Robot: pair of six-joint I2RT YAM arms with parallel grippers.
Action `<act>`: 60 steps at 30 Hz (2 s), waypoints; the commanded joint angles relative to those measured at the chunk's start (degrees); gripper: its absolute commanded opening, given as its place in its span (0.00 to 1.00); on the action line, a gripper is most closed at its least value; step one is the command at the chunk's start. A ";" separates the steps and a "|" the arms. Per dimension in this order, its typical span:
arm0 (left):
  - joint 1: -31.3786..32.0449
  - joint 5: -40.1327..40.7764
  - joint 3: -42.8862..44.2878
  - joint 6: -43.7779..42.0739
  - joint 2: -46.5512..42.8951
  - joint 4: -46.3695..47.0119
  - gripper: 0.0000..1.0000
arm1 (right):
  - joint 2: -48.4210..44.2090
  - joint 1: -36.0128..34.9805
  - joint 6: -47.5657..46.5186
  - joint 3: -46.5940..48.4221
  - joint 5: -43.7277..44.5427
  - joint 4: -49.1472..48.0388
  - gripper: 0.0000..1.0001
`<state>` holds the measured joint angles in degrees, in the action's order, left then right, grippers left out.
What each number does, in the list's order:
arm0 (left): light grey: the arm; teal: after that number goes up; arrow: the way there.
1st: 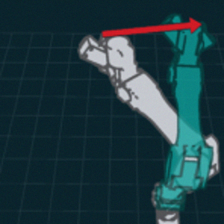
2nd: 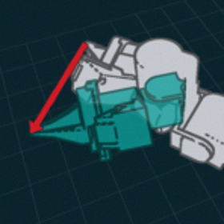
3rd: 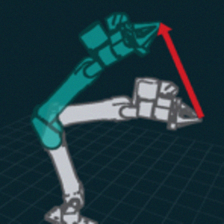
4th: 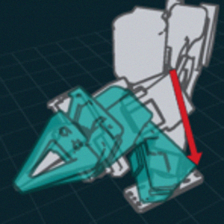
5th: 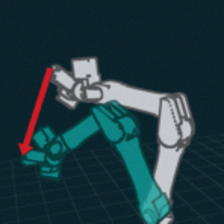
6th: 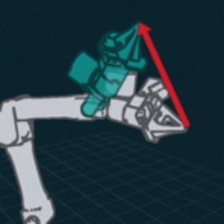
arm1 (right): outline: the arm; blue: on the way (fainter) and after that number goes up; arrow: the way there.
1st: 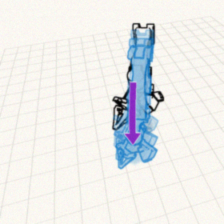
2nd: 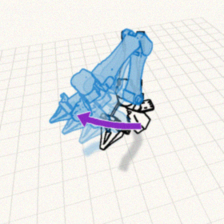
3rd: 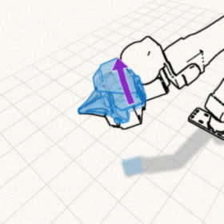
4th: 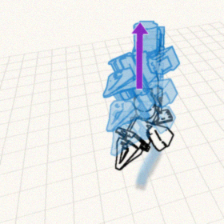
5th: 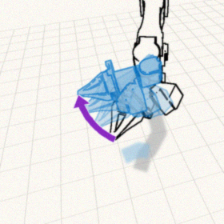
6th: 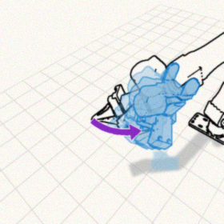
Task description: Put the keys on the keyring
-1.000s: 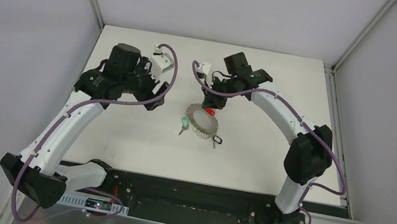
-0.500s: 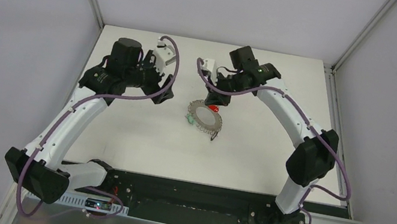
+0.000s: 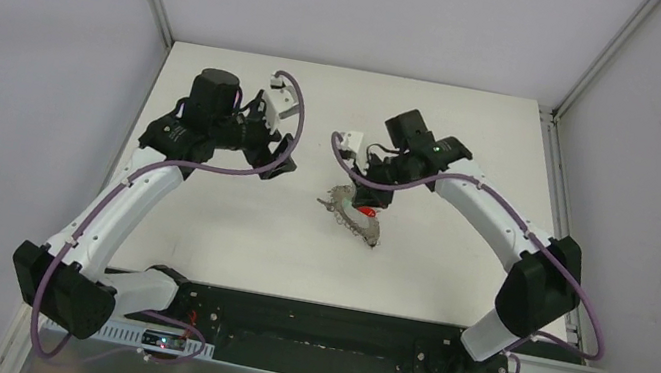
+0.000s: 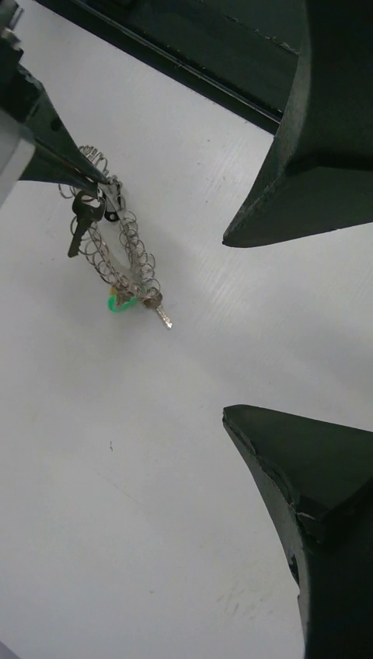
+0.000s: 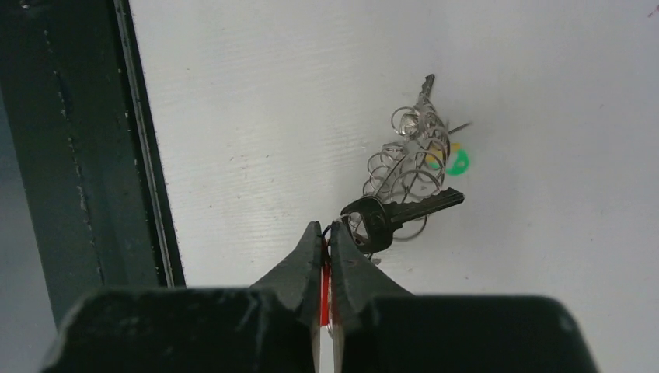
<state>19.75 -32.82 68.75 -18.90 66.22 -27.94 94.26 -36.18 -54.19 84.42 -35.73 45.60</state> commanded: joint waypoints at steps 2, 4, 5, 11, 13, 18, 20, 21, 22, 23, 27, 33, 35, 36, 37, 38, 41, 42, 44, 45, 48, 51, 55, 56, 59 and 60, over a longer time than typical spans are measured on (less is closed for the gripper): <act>-0.59 2.06 -0.79 -1.88 -0.61 -0.74 0.75 | -3.93 -4.66 8.99 -8.42 9.29 -10.36 0.05; -0.59 3.77 -0.80 -2.25 -1.07 -2.04 0.75 | -3.75 -6.19 11.57 -10.45 9.85 -12.06 0.05; -0.57 4.60 -0.89 -2.45 -1.36 -2.56 0.76 | -3.61 -7.05 12.64 -11.52 10.21 -13.17 0.06; -0.59 11.15 0.20 -3.14 -3.28 -6.70 0.76 | -0.67 -11.49 17.65 -15.07 12.65 -19.03 0.06; -0.64 15.16 0.67 -2.44 -4.08 -8.17 0.77 | 1.30 -12.50 19.39 -14.79 13.51 -19.89 0.07; -1.51 22.16 1.08 -1.27 -5.91 -10.05 0.78 | 6.32 -13.77 21.70 -14.71 15.49 -21.53 0.09; -1.87 23.40 0.85 -1.27 -6.61 -10.24 0.78 | 7.73 -13.83 22.16 -15.05 15.89 -21.79 0.13; -1.98 23.91 0.75 -1.27 -6.81 -10.28 0.79 | 8.37 -13.88 22.31 -15.26 15.94 -21.81 0.15; -2.11 24.16 0.69 -1.24 -7.12 -10.29 0.79 | 8.83 -13.88 22.56 -15.59 15.95 -21.88 0.17; -2.16 24.39 0.61 -1.31 -7.30 -10.37 0.79 | 9.32 -13.86 22.88 -15.93 15.72 -21.95 0.20; -2.34 24.91 0.64 -1.24 -7.70 -10.29 0.80 | 9.52 -13.91 24.23 -16.74 13.88 -22.10 0.31; -2.52 25.40 0.61 -1.06 -7.68 -10.29 0.80 | 5.12 -13.69 23.50 -16.40 12.70 -20.87 0.49; -2.52 25.51 0.55 -1.06 -7.55 -10.21 0.80 | 3.35 -13.28 22.71 -16.53 11.51 -20.21 0.51; -2.52 25.48 0.53 -0.90 -7.50 -10.20 0.80 | 2.77 -12.98 22.50 -16.59 11.33 -19.94 0.51; -2.54 25.52 0.51 -0.95 -7.43 -10.20 0.80 | 2.48 -12.66 22.49 -16.58 11.30 -19.82 0.51; -2.60 25.60 0.57 -0.89 -7.37 -10.12 0.80 | 2.40 -12.15 22.57 -16.62 11.29 -19.71 0.51; -2.57 25.76 0.72 -0.76 -7.19 -9.95 0.81 | 2.66 -10.14 23.19 -16.90 10.71 -20.10 0.51; -2.60 25.83 0.83 -0.75 -7.15 -9.88 0.81 | 2.75 -9.55 23.47 -16.92 10.72 -20.41 0.51; -2.61 25.78 0.93 -0.57 -7.13 -9.72 0.81 | 2.78 -8.52 23.13 -17.07 10.36 -20.76 0.50; -2.61 25.56 0.87 -0.61 -7.15 -9.68 0.81 | 2.78 -8.21 22.26 -17.02 10.07 -20.67 0.50; -2.69 24.49 0.62 -0.80 -7.21 -9.72 0.81 | 3.17 -8.03 16.86 -16.97 9.25 -19.18 0.43; -2.70 23.54 0.38 -1.34 -7.61 -9.91 0.80 | 4.36 -8.07 8.87 -15.53 7.05 -15.22 0.39; -3.40 23.28 0.27 -1.41 -8.50 -10.29 0.80 | 6.34 -8.11 2.03 -13.20 5.15 -11.61 0.39; -3.78 23.22 0.39 -1.28 -8.75 -10.60 0.80 | 6.71 -8.18 0.73 -12.55 4.80 -10.97 0.40; -5.12 22.88 1.17 -0.36 -8.99 -11.76 0.80 | 7.78 -8.64 -3.09 -11.28 5.34 -9.44 0.42; -5.90 22.67 1.26 -0.06 -9.08 -12.06 0.80 | 8.11 -8.89 -4.10 -10.88 5.59 -9.10 0.42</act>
<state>15.79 -8.93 68.07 -20.27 58.92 -38.63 101.32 -44.23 -49.78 70.17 -28.32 32.51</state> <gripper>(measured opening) 0.805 0.414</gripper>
